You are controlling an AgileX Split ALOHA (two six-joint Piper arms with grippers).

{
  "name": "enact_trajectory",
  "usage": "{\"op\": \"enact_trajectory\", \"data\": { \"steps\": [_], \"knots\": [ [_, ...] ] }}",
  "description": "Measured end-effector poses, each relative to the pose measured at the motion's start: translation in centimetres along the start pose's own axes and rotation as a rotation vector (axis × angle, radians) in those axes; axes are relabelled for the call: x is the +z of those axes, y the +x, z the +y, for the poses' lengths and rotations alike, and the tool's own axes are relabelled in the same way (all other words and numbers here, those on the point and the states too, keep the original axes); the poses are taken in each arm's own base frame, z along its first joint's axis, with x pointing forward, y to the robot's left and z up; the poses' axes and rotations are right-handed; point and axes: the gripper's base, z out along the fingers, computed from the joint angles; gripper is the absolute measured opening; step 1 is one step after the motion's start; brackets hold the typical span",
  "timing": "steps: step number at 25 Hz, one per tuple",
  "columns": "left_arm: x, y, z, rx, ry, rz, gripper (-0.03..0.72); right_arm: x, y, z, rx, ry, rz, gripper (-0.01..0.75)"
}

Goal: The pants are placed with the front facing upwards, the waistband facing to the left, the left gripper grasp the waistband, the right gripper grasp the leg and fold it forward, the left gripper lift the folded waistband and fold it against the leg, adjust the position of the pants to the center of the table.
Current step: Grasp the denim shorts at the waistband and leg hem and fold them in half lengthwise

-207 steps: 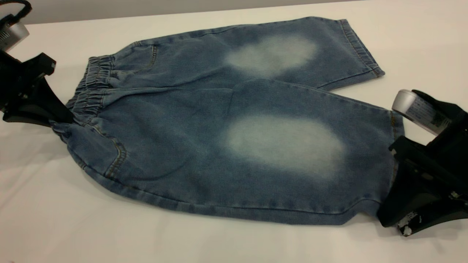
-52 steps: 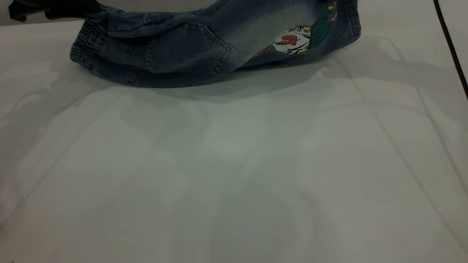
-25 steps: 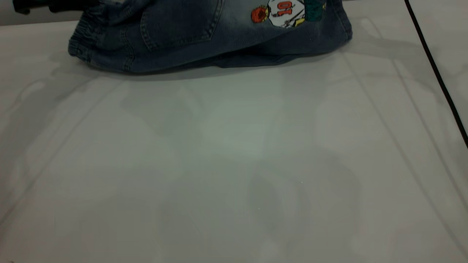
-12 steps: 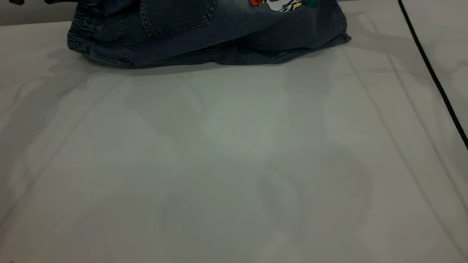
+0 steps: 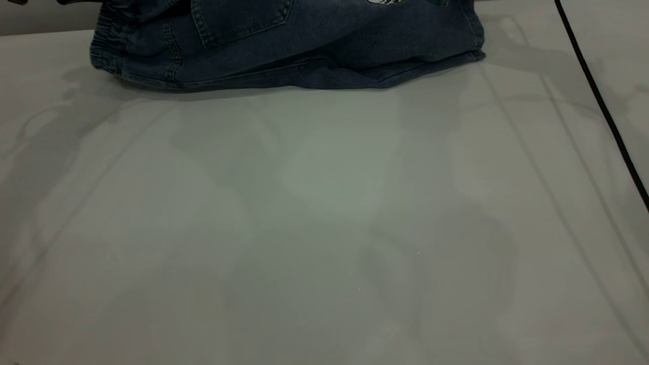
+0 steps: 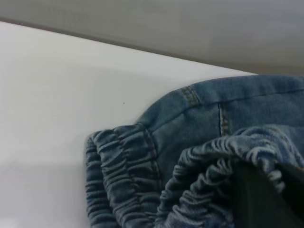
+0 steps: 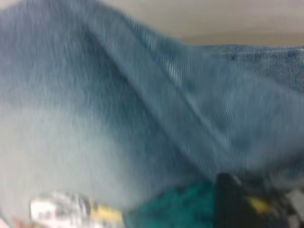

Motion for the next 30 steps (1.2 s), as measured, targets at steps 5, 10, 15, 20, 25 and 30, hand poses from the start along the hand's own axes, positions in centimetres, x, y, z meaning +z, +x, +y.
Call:
{"op": "enact_trajectory", "data": {
  "steps": [5,10,15,20,25,30],
  "knots": [
    [0.0,0.0,-0.1,0.042,0.009,0.004,0.095,0.0,-0.1,-0.1,0.007,0.011,-0.012,0.454],
    [0.0,0.1,-0.1,0.079,0.016,0.007,0.095,0.0,-0.1,-0.1,0.005,0.013,-0.009,0.521],
    [0.0,0.1,-0.1,0.103,0.014,0.006,0.095,-0.1,-0.1,-0.1,0.008,0.017,-0.006,0.526],
    [0.0,0.1,-0.1,0.112,0.015,0.006,0.112,-0.2,-0.2,0.0,0.005,0.016,-0.007,0.527],
    [0.0,0.0,-0.1,0.105,0.009,0.004,0.313,-0.3,-0.1,0.0,0.034,-0.006,0.015,0.528],
    [0.0,0.0,0.1,0.102,-0.006,-0.003,0.559,-1.6,0.1,-1.4,0.154,-0.032,0.049,0.528]
  ]
}}
